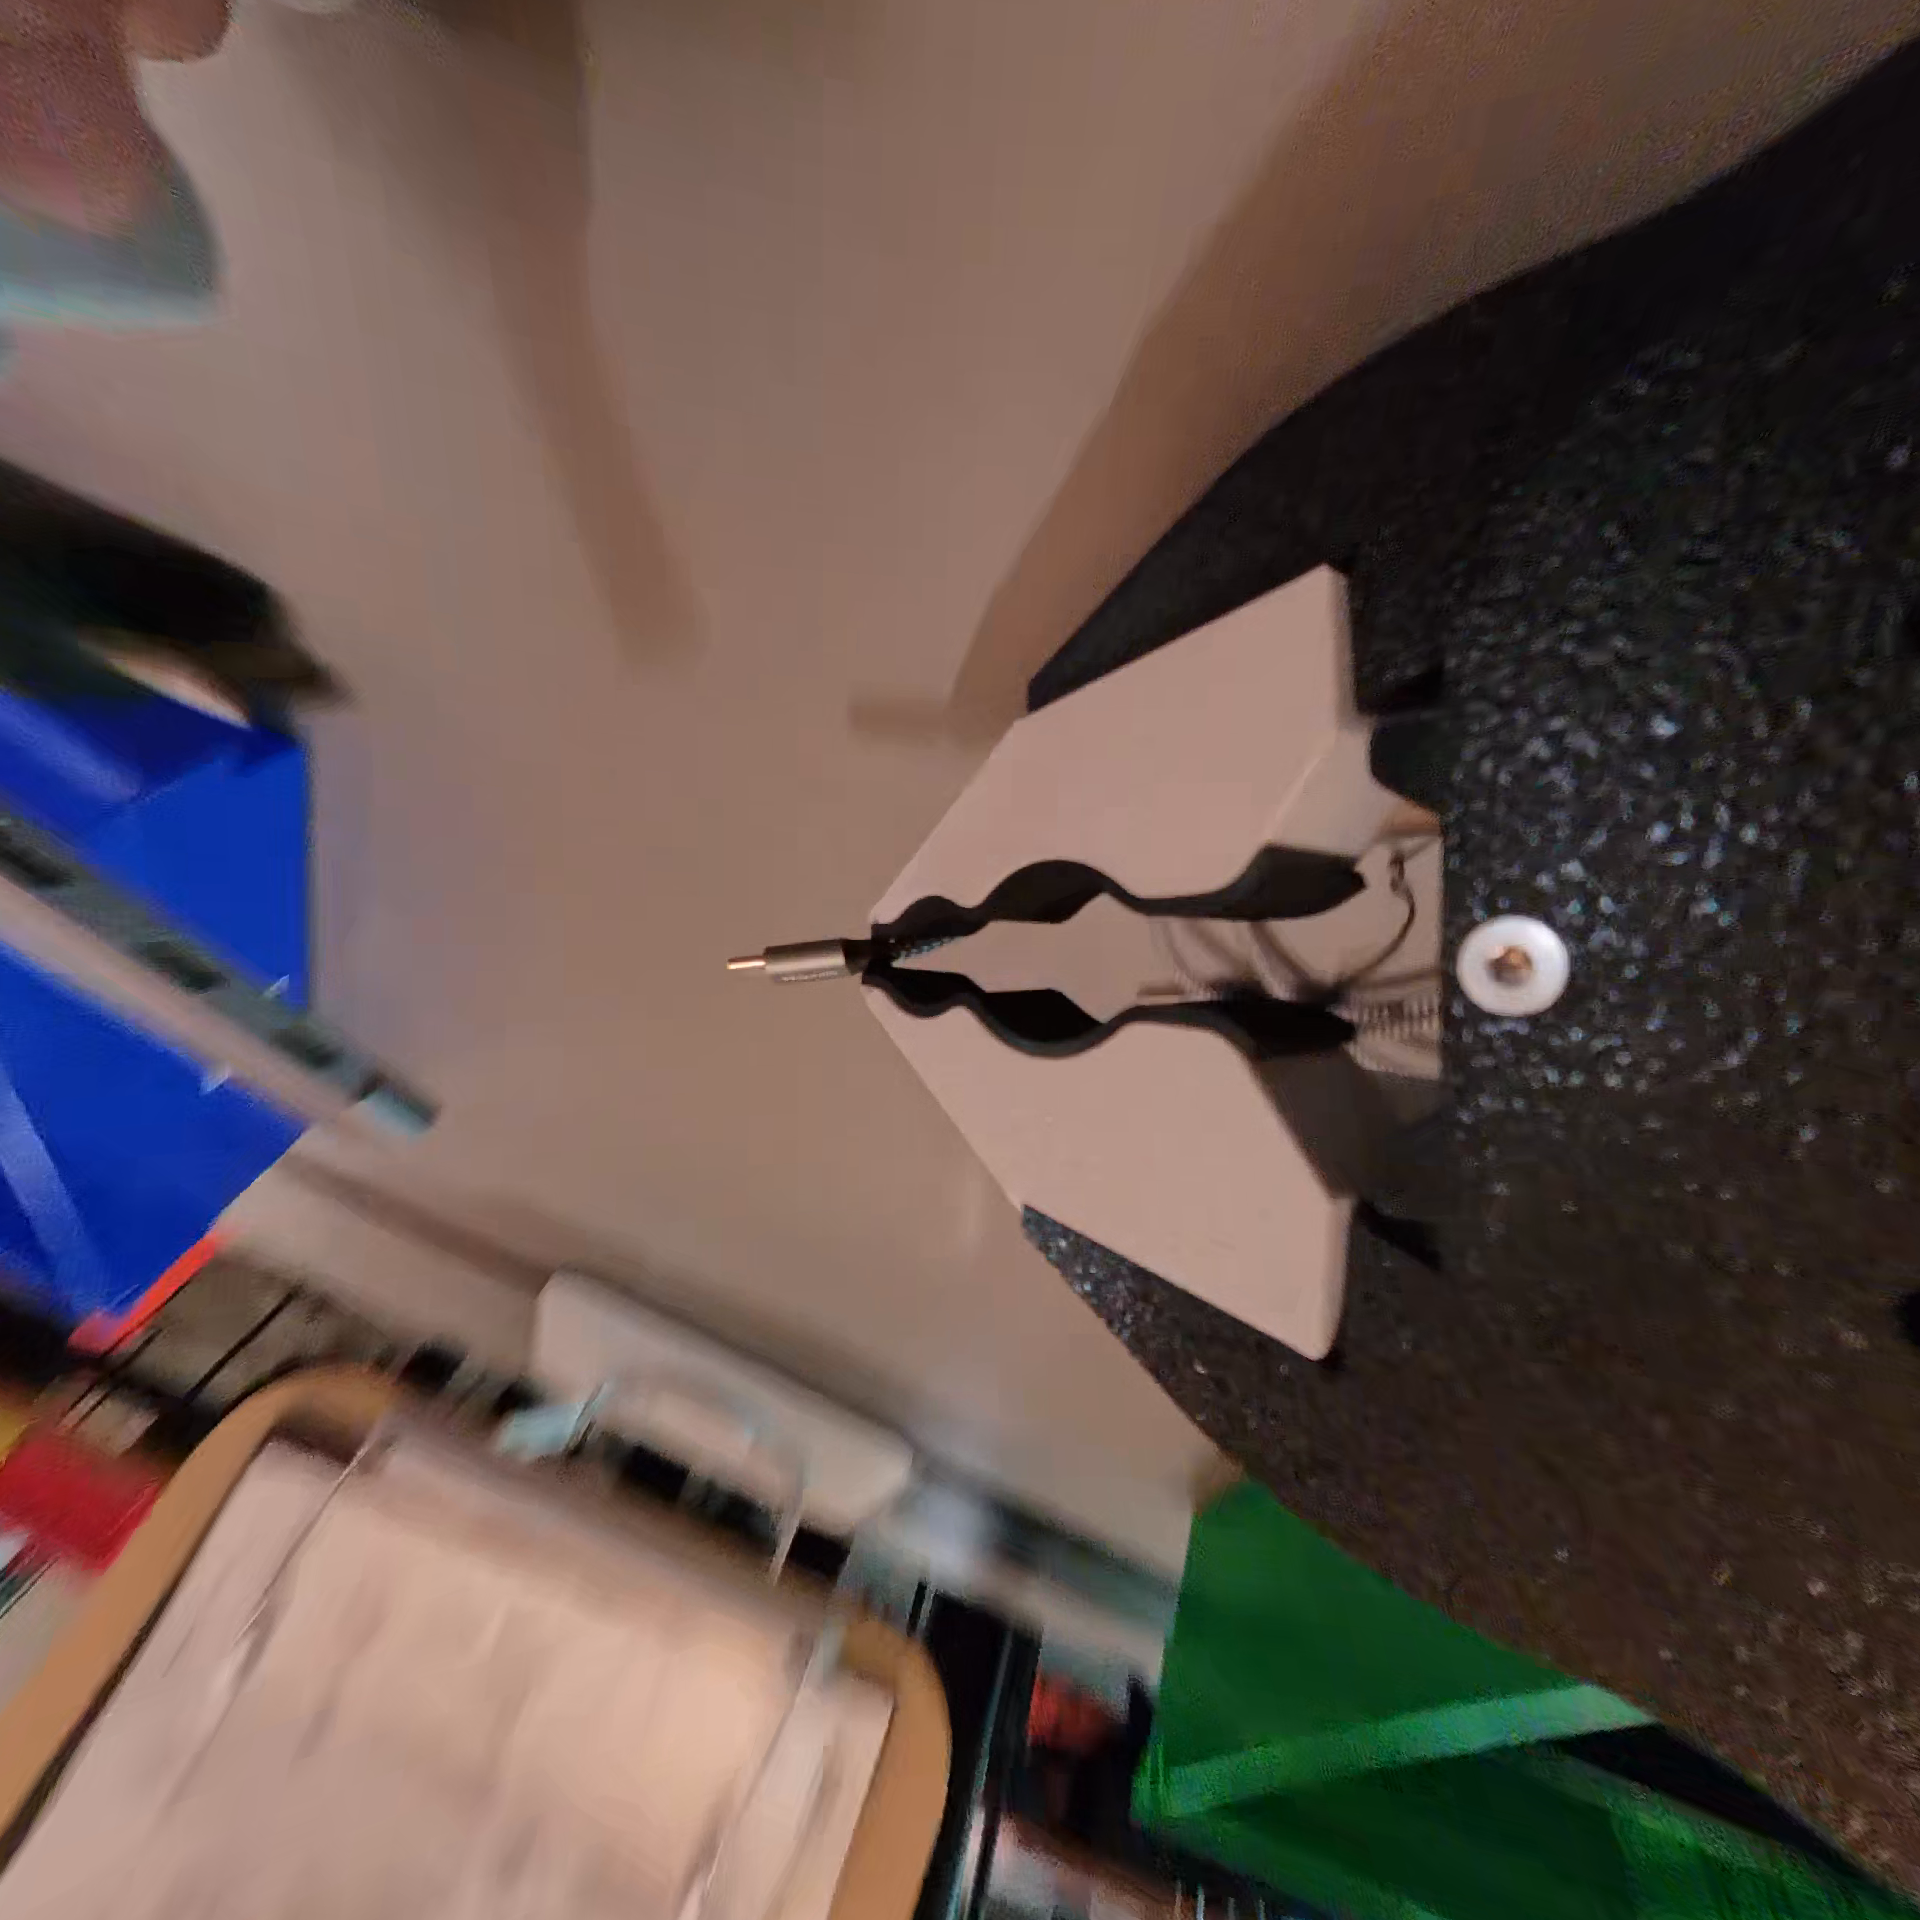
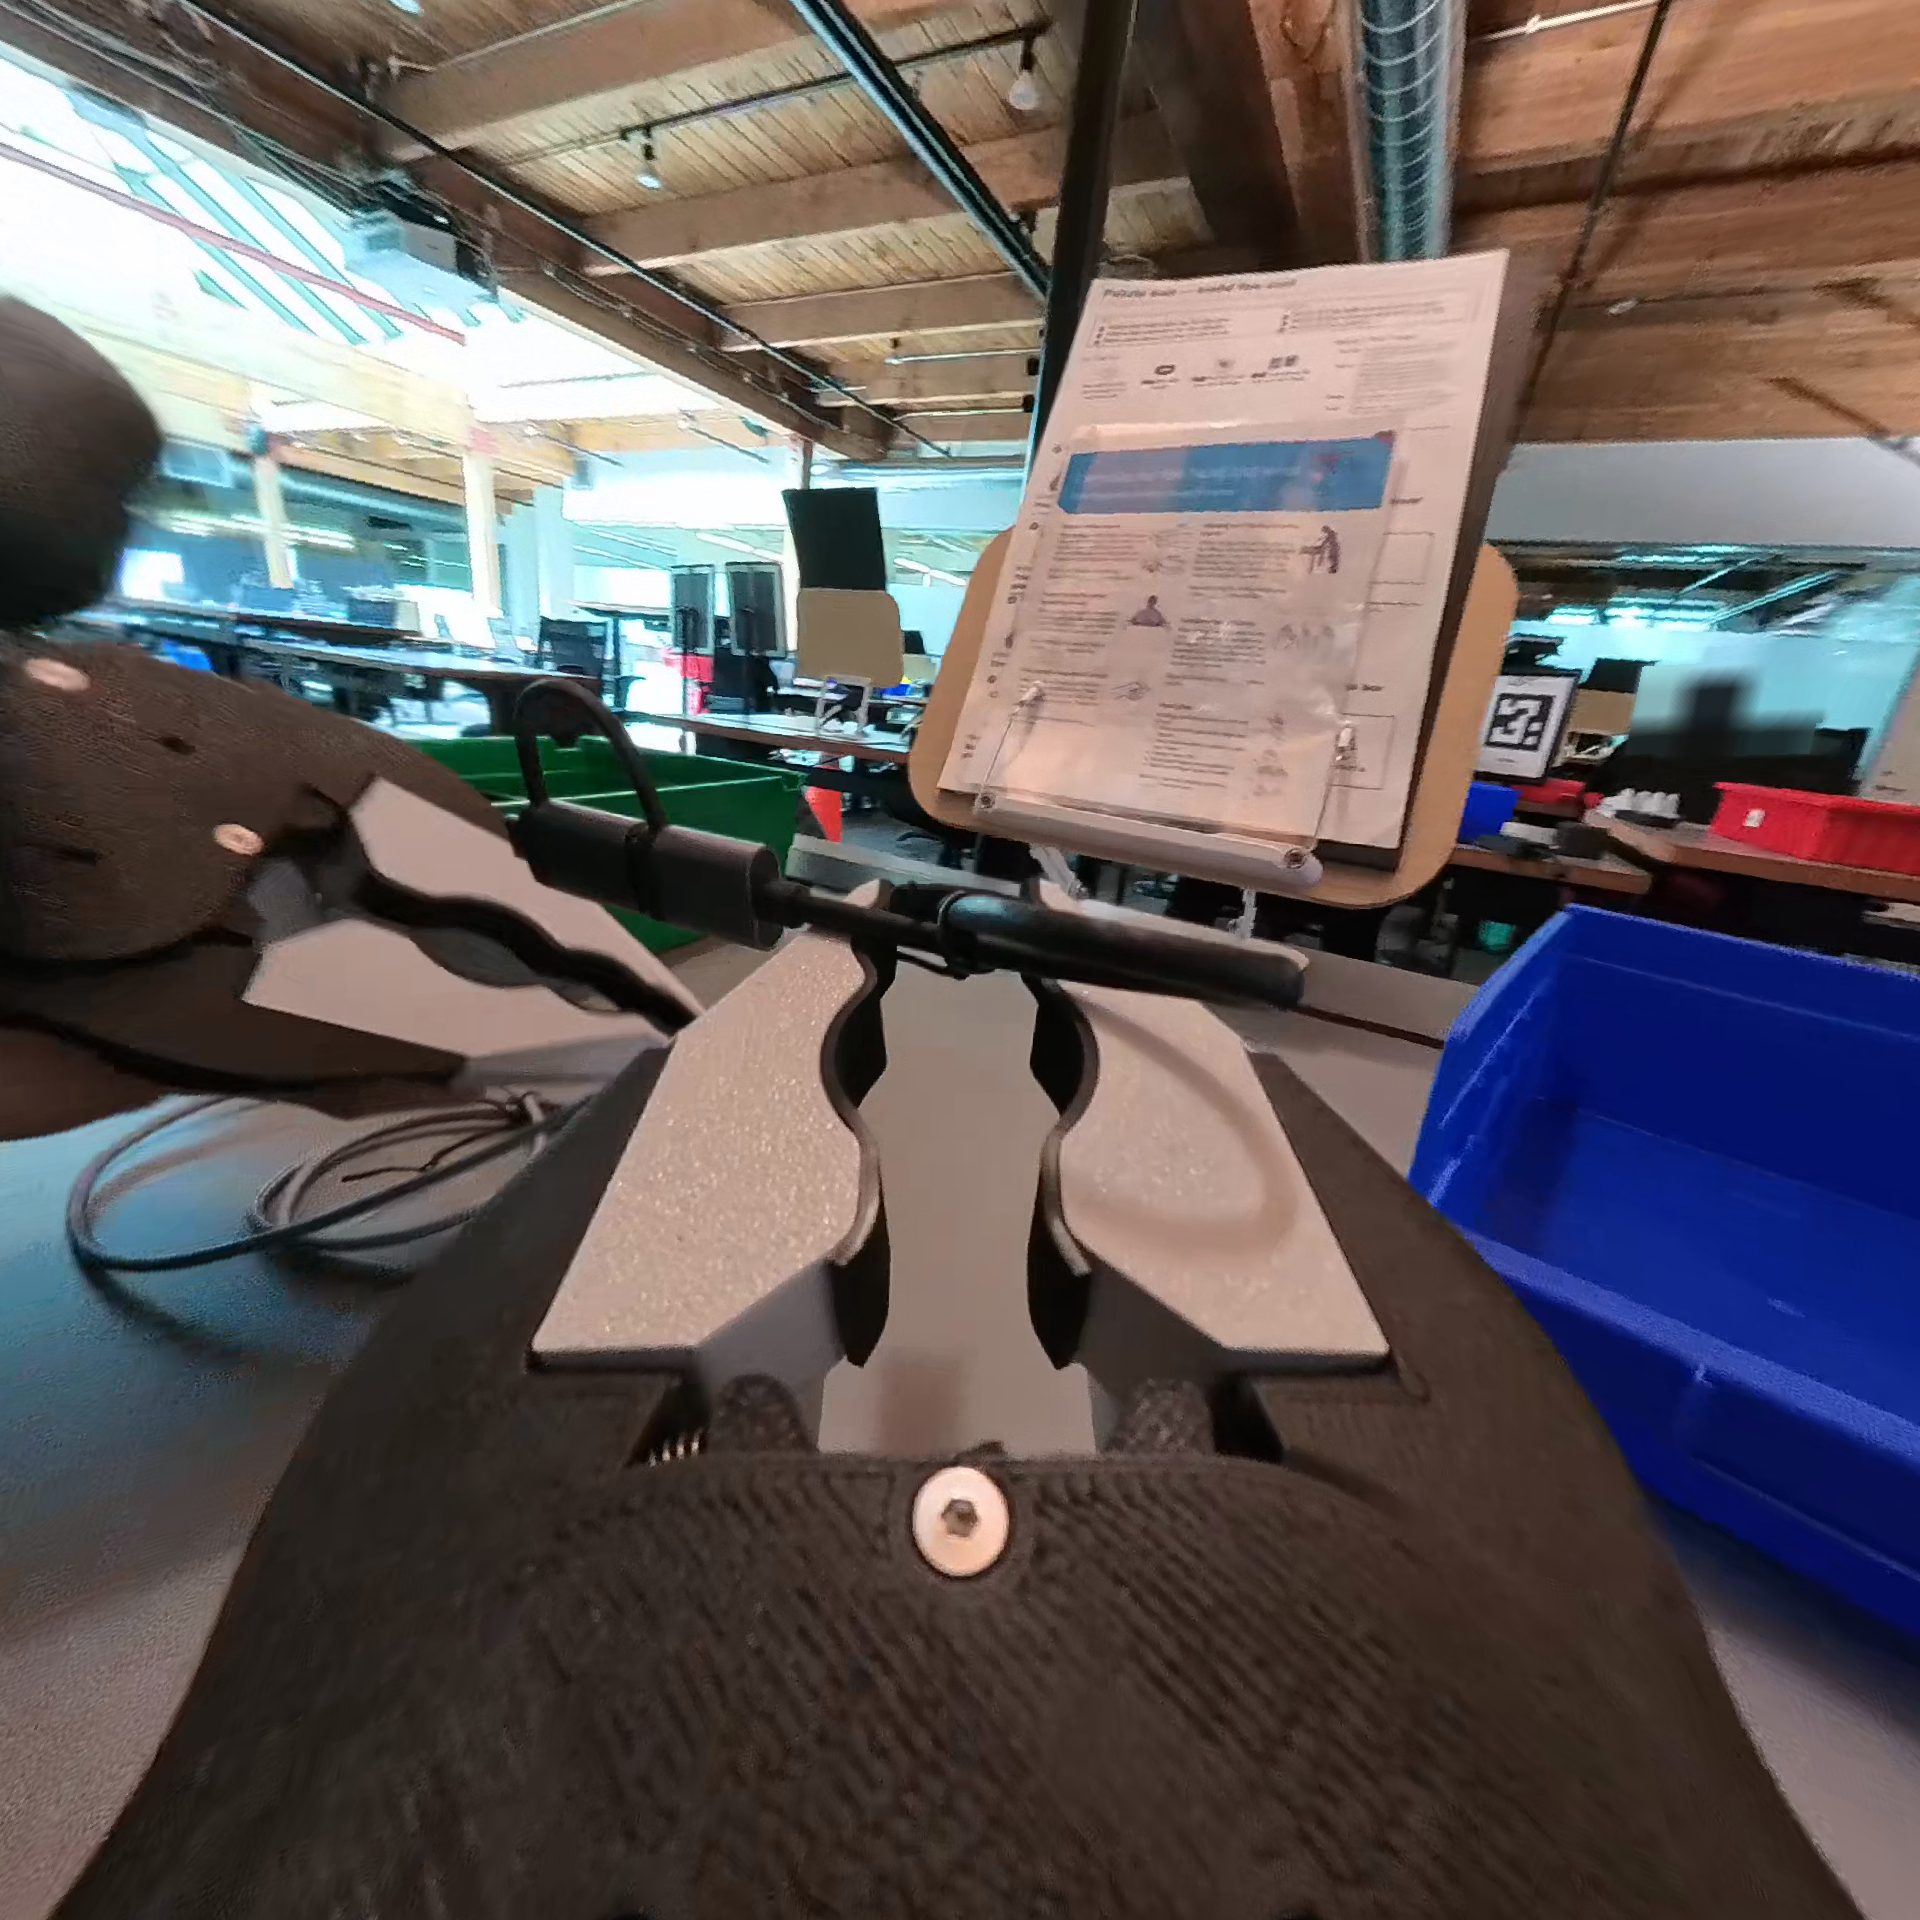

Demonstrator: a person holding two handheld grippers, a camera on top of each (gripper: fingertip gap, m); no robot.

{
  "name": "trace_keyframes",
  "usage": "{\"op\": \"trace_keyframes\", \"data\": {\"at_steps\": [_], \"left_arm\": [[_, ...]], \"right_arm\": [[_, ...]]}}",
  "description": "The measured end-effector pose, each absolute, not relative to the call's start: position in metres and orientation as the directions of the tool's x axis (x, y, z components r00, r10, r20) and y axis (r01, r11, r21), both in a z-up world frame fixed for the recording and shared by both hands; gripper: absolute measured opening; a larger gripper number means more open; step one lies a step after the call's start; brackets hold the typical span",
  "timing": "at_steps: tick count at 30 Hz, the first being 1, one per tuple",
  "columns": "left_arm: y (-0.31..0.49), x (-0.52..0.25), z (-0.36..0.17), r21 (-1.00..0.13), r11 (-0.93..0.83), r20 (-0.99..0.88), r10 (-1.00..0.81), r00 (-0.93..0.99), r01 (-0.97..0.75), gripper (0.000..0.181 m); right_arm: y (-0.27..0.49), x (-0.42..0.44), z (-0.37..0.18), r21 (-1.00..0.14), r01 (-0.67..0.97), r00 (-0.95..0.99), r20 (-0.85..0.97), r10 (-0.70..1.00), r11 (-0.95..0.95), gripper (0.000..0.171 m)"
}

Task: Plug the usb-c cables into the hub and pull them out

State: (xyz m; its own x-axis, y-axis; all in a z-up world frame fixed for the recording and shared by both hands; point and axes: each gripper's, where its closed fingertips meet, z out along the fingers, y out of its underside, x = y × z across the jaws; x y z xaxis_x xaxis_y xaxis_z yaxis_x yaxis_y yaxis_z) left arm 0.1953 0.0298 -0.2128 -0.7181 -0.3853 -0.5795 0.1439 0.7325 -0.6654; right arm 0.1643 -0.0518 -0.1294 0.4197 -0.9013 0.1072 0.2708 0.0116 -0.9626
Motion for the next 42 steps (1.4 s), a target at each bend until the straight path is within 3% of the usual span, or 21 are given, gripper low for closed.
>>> {"op": "trace_keyframes", "data": {"at_steps": [4,9,22,27,32,42], "left_arm": [[0.029,0.185,-0.154,-0.618,0.717,-0.760,-0.440,-0.479,0.322,0.003],[0.029,0.171,-0.126,-0.532,0.764,-0.841,-0.430,-0.328,0.364,0.003],[0.018,0.162,-0.128,-0.489,0.779,-0.867,-0.380,-0.323,0.393,0.003],[0.020,0.170,-0.135,-0.496,0.779,-0.860,-0.378,-0.343,0.384,0.003],[0.019,0.167,-0.129,-0.495,0.769,-0.865,-0.390,-0.317,0.405,0.003],[0.031,0.177,-0.126,-0.485,0.793,-0.872,-0.412,-0.263,0.368,0.002]], "right_arm": [[-0.042,0.159,-0.115,-0.944,0.325,0.426,0.088,-0.900,0.061,0.022],[-0.034,0.154,-0.107,-0.934,0.343,0.436,0.067,-0.897,0.097,0.022],[-0.024,0.153,-0.103,-0.927,0.365,0.425,0.085,-0.901,0.085,0.022],[-0.034,0.148,-0.094,-0.908,0.359,0.478,-0.020,-0.878,0.216,0.022],[-0.029,0.148,-0.096,-0.908,0.351,0.505,-0.022,-0.863,0.229,0.021],[-0.016,0.148,-0.096,-0.919,0.362,0.485,0.045,-0.874,0.153,0.022]]}}
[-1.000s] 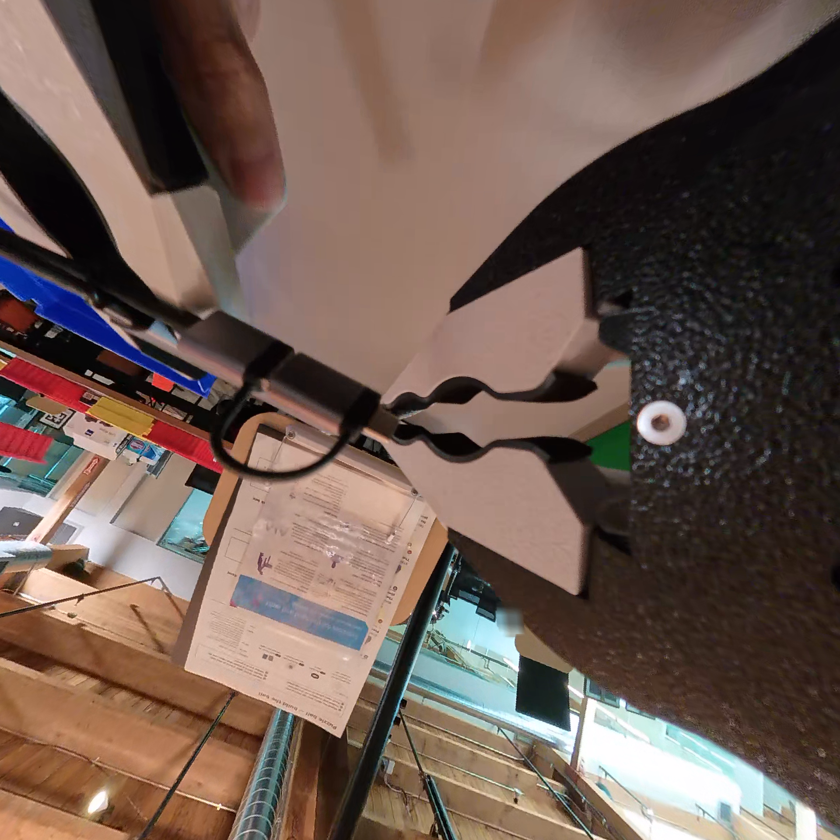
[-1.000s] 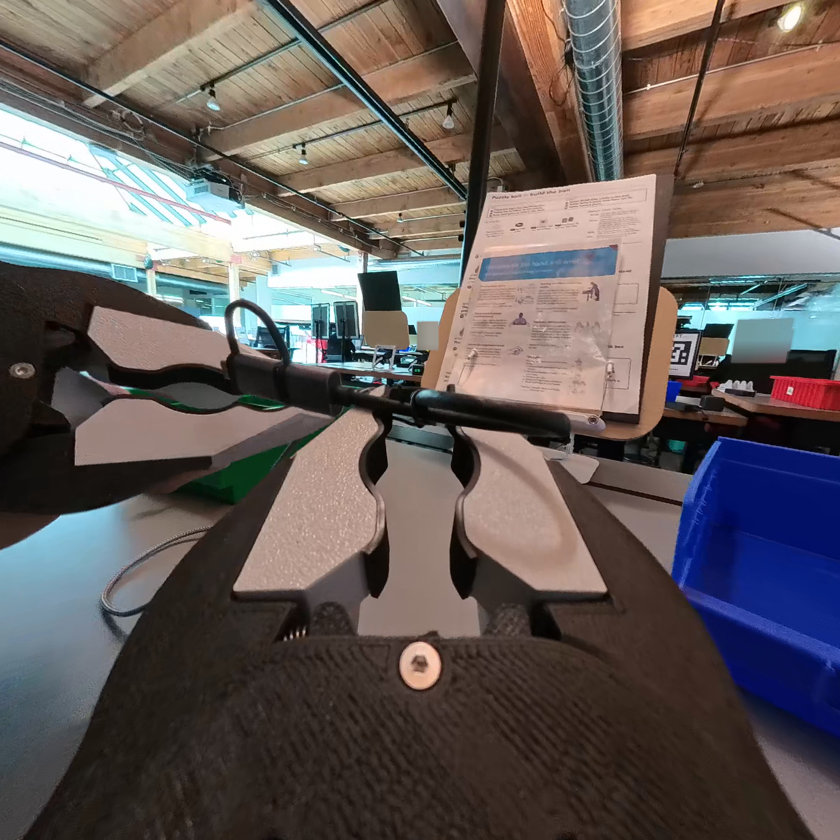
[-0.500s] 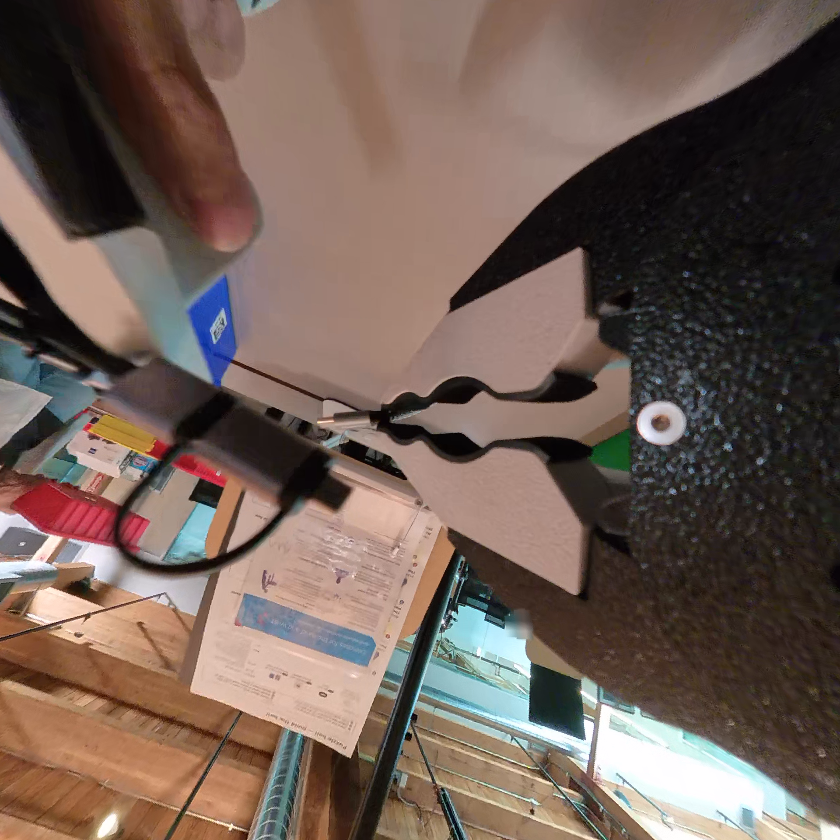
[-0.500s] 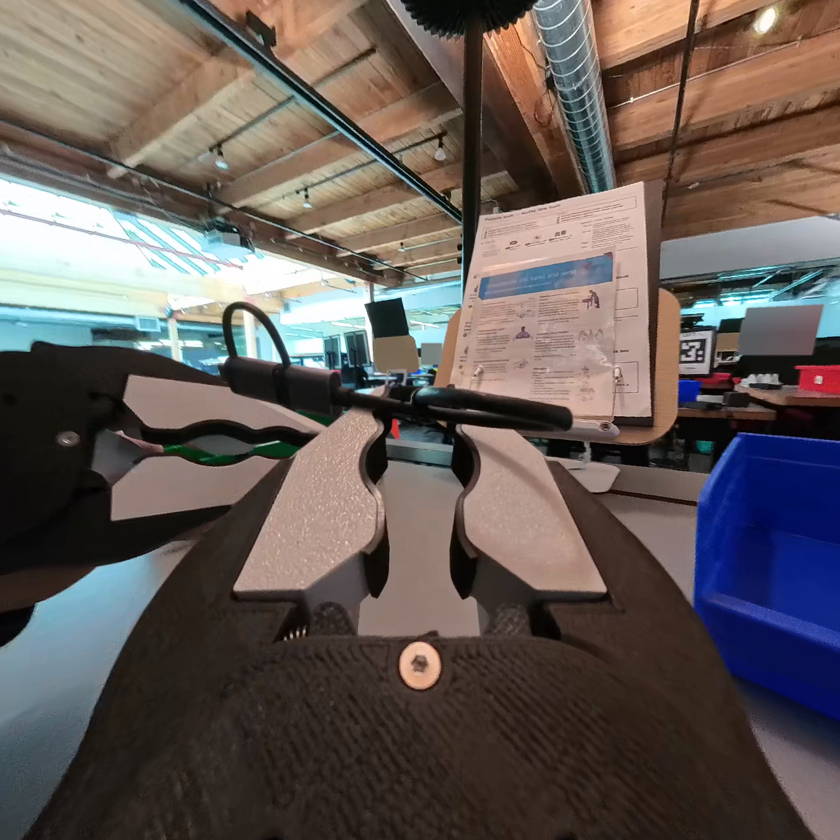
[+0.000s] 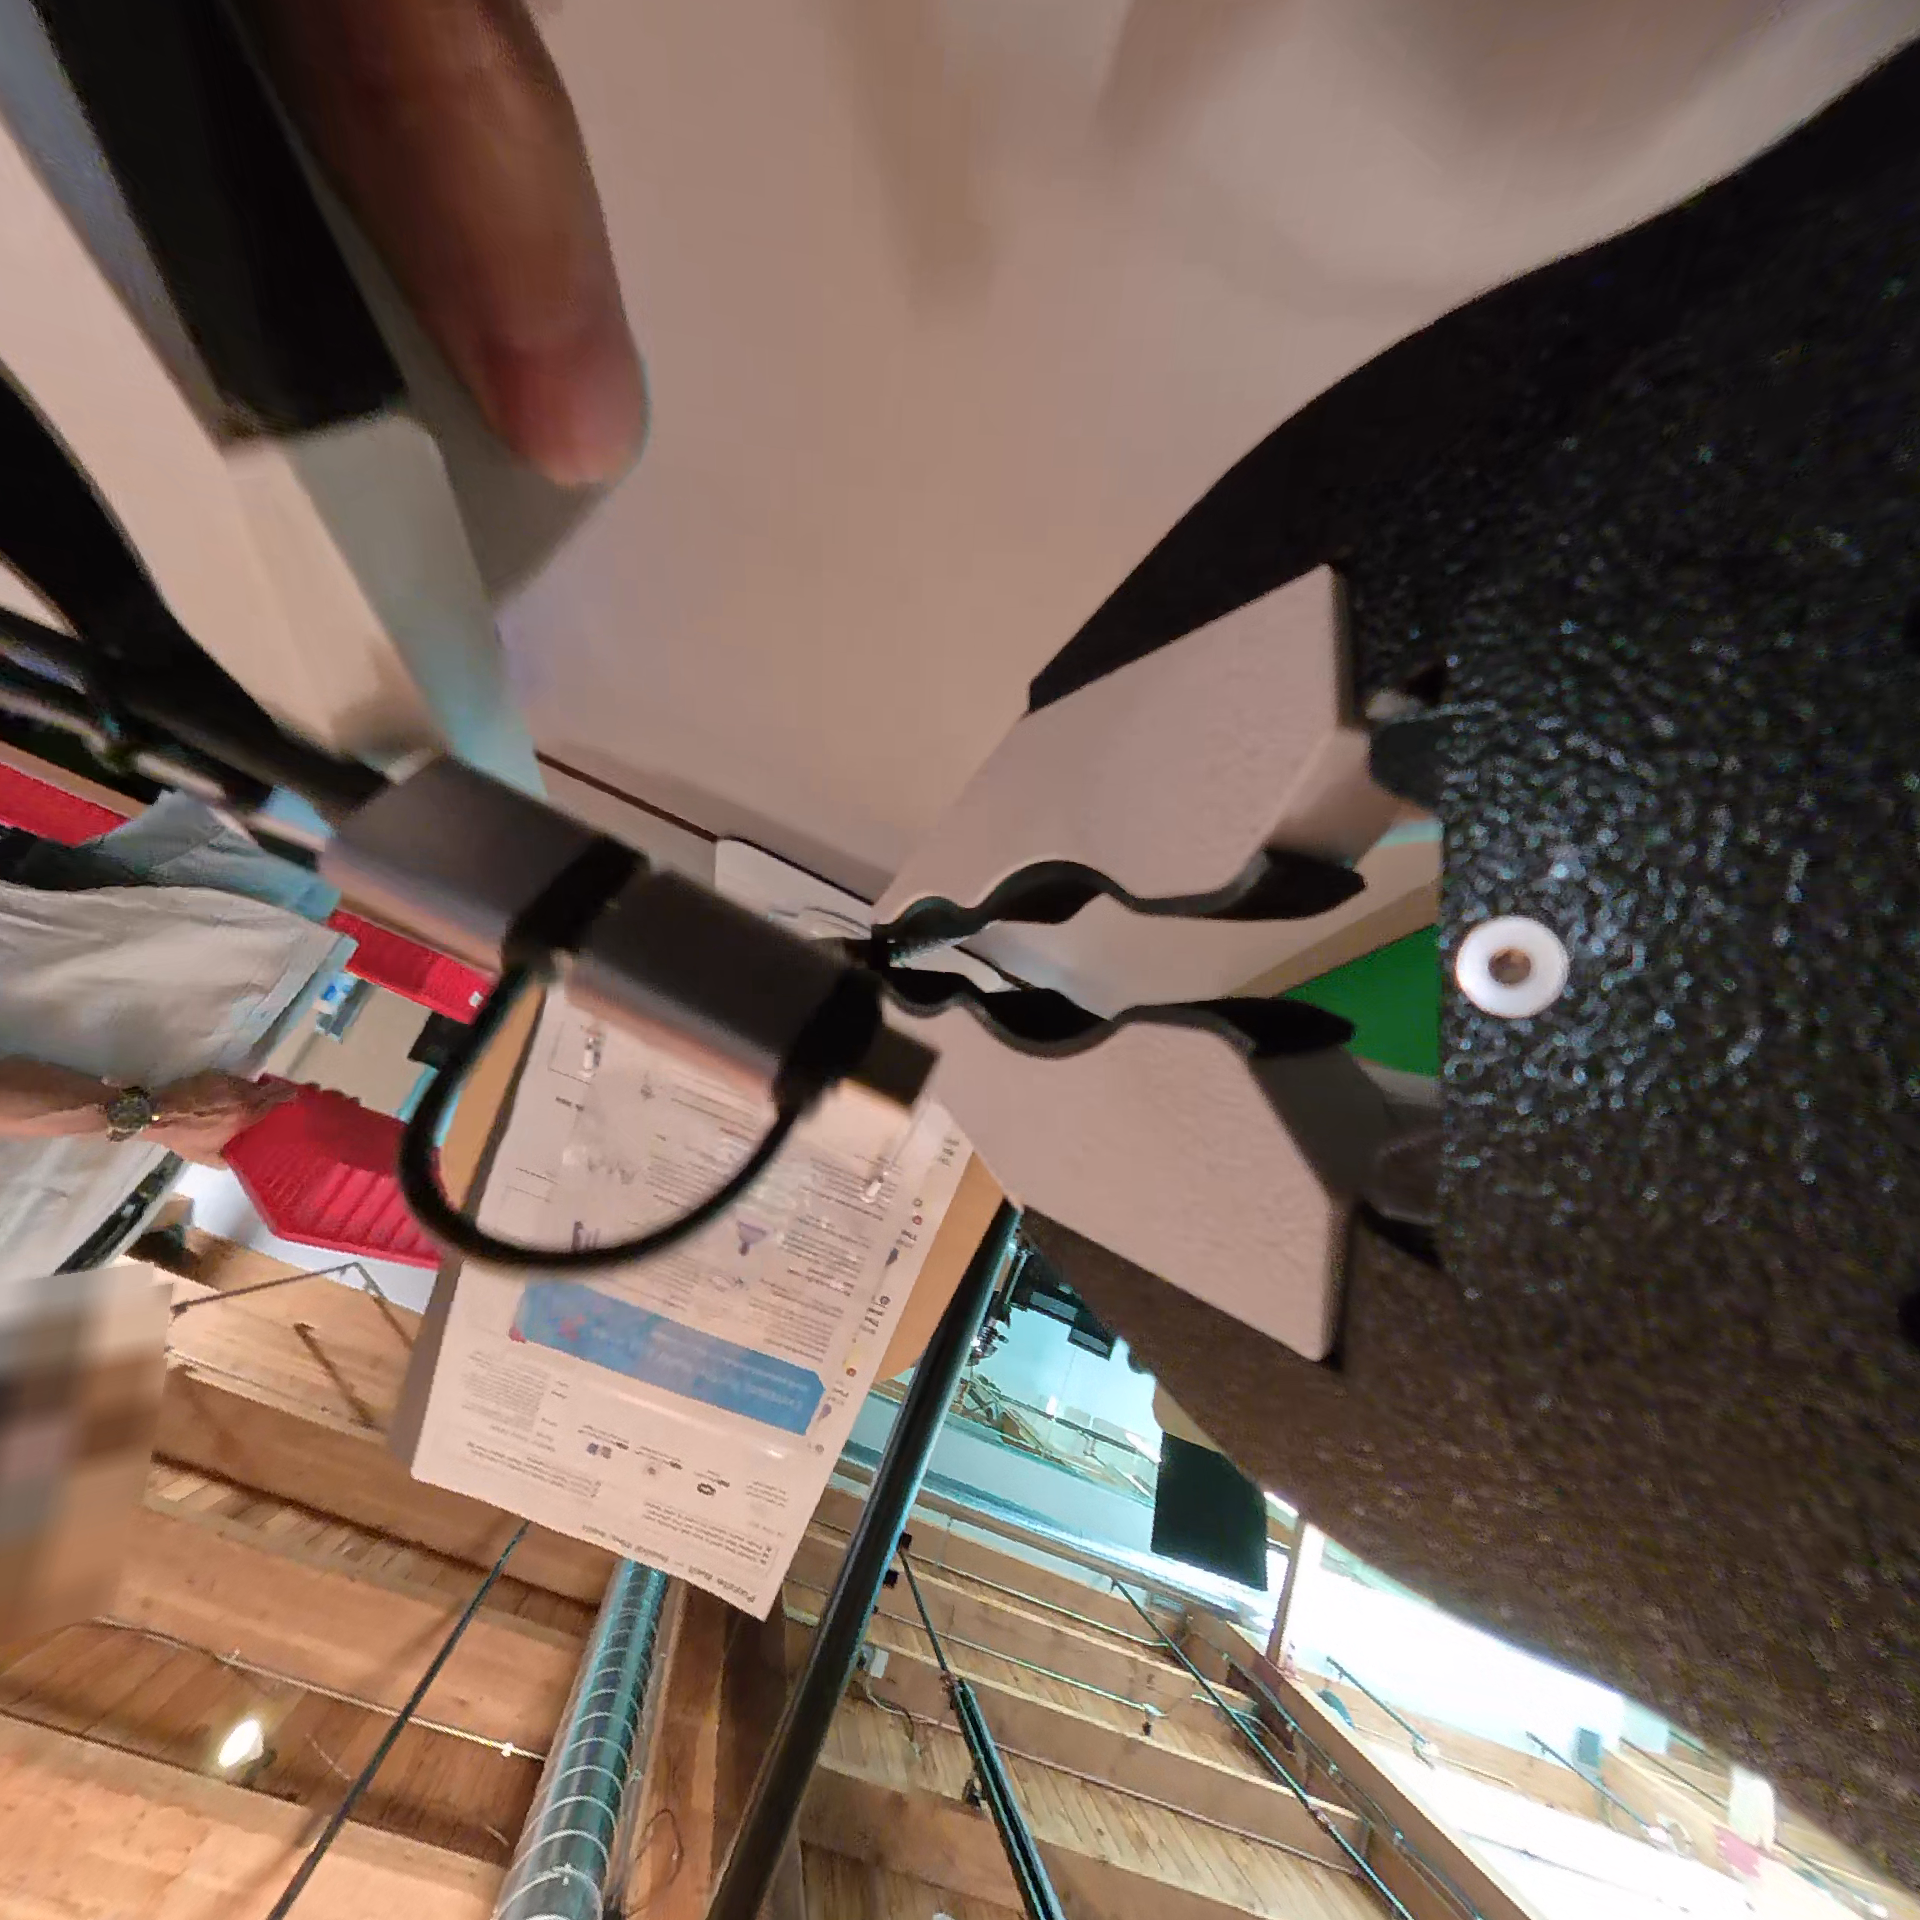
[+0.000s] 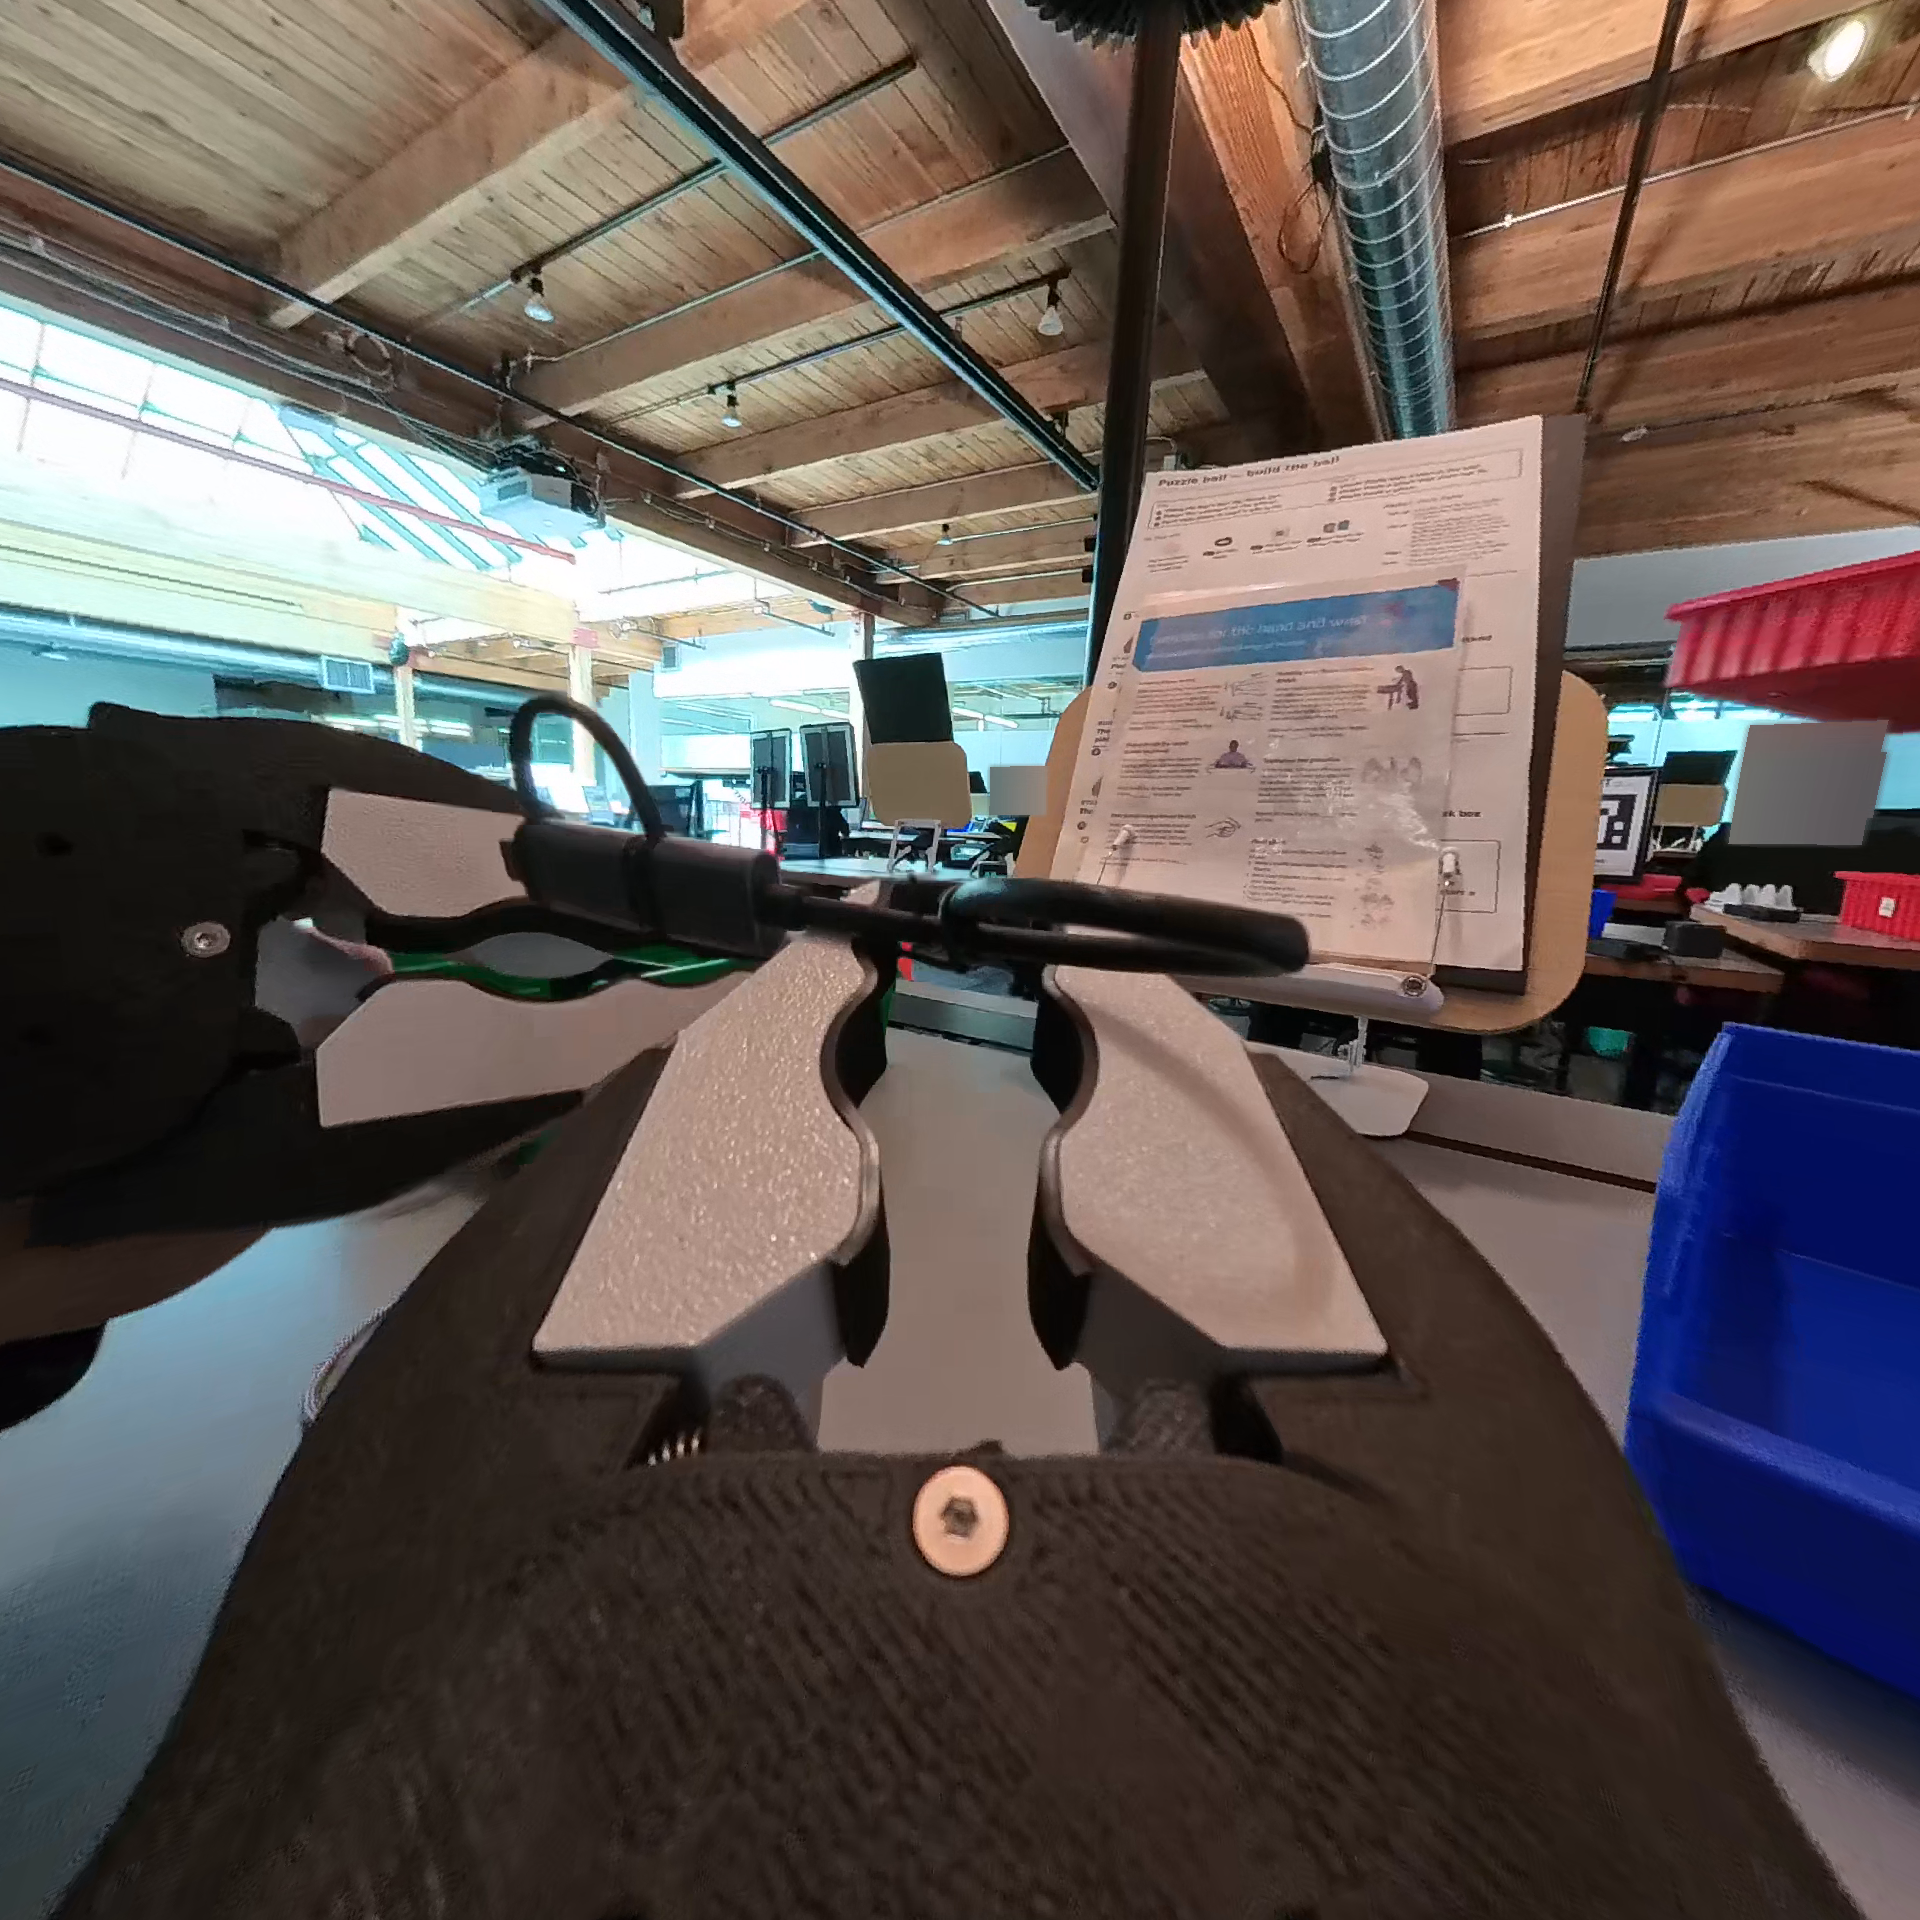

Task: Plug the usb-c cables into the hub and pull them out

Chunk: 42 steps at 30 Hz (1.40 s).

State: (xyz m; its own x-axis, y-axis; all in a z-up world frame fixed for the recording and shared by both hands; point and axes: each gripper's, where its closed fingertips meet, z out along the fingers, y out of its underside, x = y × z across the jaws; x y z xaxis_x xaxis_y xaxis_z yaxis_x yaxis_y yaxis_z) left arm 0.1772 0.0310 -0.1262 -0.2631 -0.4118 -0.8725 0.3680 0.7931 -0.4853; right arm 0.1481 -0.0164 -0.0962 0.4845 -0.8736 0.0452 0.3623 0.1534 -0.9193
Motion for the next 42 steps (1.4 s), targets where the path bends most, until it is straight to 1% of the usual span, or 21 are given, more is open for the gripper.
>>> {"op": "trace_keyframes", "data": {"at_steps": [6,14,18,20,23,24,26,32,36,39,42], "left_arm": [[0.039,0.185,-0.127,-0.491,0.802,-0.868,-0.415,-0.274,0.339,0.002],[0.038,0.187,-0.137,-0.463,0.828,-0.878,-0.377,-0.296,0.316,0.002],[0.039,0.186,-0.139,-0.450,0.840,-0.882,-0.365,-0.300,0.302,0.003],[0.037,0.185,-0.140,-0.437,0.847,-0.887,-0.351,-0.300,0.302,0.003],[0.038,0.185,-0.136,-0.450,0.836,-0.883,-0.364,-0.297,0.314,0.003],[0.039,0.185,-0.136,-0.465,0.829,-0.874,-0.375,-0.309,0.309,0.002],[0.039,0.186,-0.140,-0.475,0.829,-0.862,-0.371,-0.345,0.294,0.002],[0.040,0.189,-0.145,-0.467,0.835,-0.864,-0.363,-0.348,0.289,0.002],[0.041,0.190,-0.146,-0.455,0.843,-0.873,-0.358,-0.332,0.287,0.003],[0.042,0.189,-0.145,-0.464,0.838,-0.867,-0.364,-0.339,0.287,0.003],[0.041,0.189,-0.147,-0.468,0.837,-0.863,-0.364,-0.351,0.283,0.003]], "right_arm": [[-0.012,0.149,-0.101,-0.925,0.360,0.486,0.072,-0.871,0.124,0.022],[-0.007,0.149,-0.103,-0.927,0.372,0.462,0.146,-0.875,0.042,0.022],[-0.002,0.151,-0.109,-0.913,0.396,0.396,0.265,-0.879,-0.096,0.023],[-0.002,0.152,-0.112,-0.909,0.395,0.369,0.290,-0.883,-0.133,0.022],[0.003,0.150,-0.119,-0.926,0.368,0.460,0.255,-0.850,-0.079,0.022],[0.003,0.150,-0.119,-0.924,0.372,0.449,0.261,-0.855,-0.086,0.022],[-0.007,0.154,-0.115,-0.925,0.368,0.365,0.236,-0.901,-0.093,0.022],[-0.007,0.151,-0.113,-0.929,0.370,0.443,0.164,-0.881,0.013,0.022],[-0.003,0.153,-0.114,-0.928,0.372,0.425,0.191,-0.885,-0.022,0.022],[-0.001,0.152,-0.115,-0.929,0.369,0.437,0.193,-0.879,-0.021,0.023],[-0.001,0.153,-0.115,-0.925,0.378,0.408,0.206,-0.890,-0.041,0.022]]}}
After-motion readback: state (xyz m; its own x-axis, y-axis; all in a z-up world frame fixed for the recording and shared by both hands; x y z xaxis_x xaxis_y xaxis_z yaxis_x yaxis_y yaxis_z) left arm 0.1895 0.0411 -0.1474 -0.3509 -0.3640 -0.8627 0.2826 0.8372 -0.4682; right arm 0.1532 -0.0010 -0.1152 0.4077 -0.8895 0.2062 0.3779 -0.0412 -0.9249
